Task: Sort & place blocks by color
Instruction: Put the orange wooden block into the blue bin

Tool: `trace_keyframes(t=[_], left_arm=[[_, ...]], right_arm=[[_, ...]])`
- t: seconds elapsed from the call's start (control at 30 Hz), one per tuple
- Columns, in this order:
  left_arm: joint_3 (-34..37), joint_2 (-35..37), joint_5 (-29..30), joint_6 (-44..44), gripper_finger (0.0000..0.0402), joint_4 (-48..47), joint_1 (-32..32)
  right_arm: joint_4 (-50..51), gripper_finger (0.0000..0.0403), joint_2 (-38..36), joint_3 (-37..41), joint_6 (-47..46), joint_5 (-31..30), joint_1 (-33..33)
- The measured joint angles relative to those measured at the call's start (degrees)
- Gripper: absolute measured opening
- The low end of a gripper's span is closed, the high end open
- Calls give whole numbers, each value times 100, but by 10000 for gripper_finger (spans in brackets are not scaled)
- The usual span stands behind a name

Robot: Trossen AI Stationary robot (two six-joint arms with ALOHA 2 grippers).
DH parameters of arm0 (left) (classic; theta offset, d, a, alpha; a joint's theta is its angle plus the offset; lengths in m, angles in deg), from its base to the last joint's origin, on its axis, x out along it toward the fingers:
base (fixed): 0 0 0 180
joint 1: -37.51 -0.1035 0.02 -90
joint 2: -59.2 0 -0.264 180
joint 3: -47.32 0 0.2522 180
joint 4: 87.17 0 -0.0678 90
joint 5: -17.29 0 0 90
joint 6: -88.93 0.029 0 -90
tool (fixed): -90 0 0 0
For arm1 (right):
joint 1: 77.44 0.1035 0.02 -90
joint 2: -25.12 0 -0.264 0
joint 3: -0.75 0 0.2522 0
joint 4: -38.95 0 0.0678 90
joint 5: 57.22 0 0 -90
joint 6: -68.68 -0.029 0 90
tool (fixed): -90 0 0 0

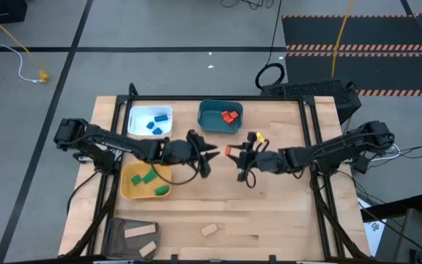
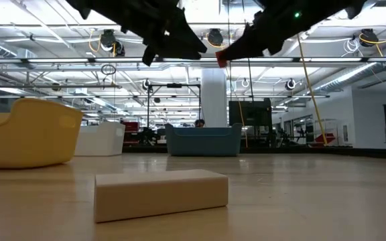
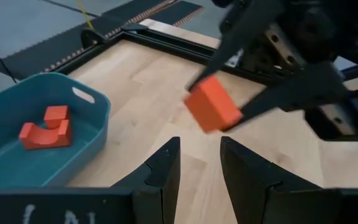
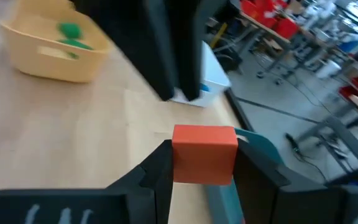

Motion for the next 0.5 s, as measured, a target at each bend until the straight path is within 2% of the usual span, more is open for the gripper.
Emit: trace_keyframes(t=[0.17,0.3,0.43,0.5], left_arm=[[0,0,-501,-155,116,-2,-318],[0,0,-684,-91,118,-2,-395],[0,0,-640,27,138,117,-494],[0,0,-516,-198,143,276,-592]], right_arm=[[6,120,0,0,51,4,-431],[6,120,-2,0,37,11,-634],[7,120,-1,0,35,22,-718],[8,120,-2,0,98,24,-740]])
